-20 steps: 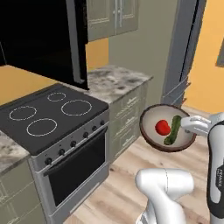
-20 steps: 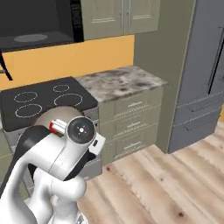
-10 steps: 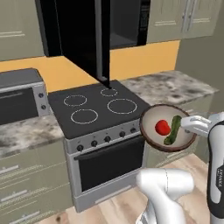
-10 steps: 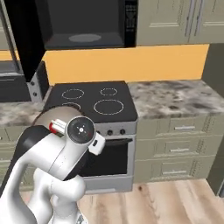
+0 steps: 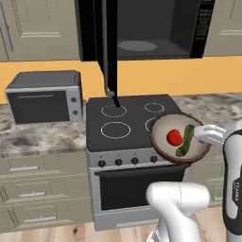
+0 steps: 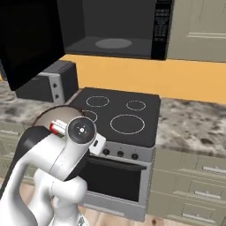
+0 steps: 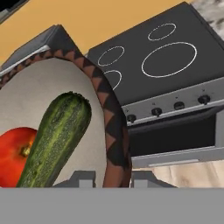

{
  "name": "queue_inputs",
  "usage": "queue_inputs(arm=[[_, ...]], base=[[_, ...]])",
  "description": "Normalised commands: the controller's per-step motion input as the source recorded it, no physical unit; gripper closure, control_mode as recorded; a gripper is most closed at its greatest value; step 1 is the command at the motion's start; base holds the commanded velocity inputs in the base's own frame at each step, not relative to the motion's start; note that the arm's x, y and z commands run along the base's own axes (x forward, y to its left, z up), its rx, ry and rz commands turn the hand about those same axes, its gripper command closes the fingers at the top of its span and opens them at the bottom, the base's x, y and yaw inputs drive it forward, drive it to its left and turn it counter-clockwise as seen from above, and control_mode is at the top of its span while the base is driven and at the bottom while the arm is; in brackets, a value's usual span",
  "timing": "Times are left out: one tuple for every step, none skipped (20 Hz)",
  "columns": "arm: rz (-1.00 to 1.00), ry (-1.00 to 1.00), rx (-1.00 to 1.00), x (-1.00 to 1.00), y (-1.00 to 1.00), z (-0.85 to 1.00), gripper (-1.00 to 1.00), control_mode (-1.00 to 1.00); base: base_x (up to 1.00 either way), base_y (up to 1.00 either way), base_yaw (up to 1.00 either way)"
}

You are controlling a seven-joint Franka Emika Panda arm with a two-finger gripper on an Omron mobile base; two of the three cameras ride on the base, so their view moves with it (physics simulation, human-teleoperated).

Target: Place the bowl containing the squash and tomato in the microwave. Close the microwave door and press the start button to microwave the meal.

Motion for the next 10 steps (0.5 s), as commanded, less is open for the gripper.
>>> queue_inputs(arm=[[0.00, 0.00, 0.00, 0.00, 0.00, 0.00, 1.00, 1.00], [0.00, 0.00, 0.00, 0.00, 0.00, 0.00, 1.00, 1.00], [0.00, 0.00, 0.00, 0.00, 0.00, 0.00, 1.00, 1.00], [0.00, 0.00, 0.00, 0.00, 0.00, 0.00, 1.00, 1.00], [0.00, 0.00, 0.00, 0.00, 0.00, 0.00, 1.00, 1.00], [0.00, 0.00, 0.00, 0.00, 0.00, 0.00, 1.00, 1.00], [0.00, 0.00, 0.00, 0.00, 0.00, 0.00, 1.00, 1.00], [0.00, 0.00, 0.00, 0.00, 0.00, 0.00, 1.00, 1.00], [0.00, 0.00, 0.00, 0.00, 0.00, 0.00, 1.00, 1.00], [0.00, 0.00, 0.00, 0.00, 0.00, 0.00, 1.00, 1.00]], base=[[0.51, -0.61, 0.45], [0.50, -0.52, 0.43], [0.47, -0.42, 0.41], [0.45, -0.26, 0.38], [0.42, -0.11, 0.35], [0.40, 0.00, 0.32], [0.39, 0.00, 0.31], [0.39, 0.00, 0.30], [0.42, 0.00, 0.29], [0.44, 0.00, 0.28]])
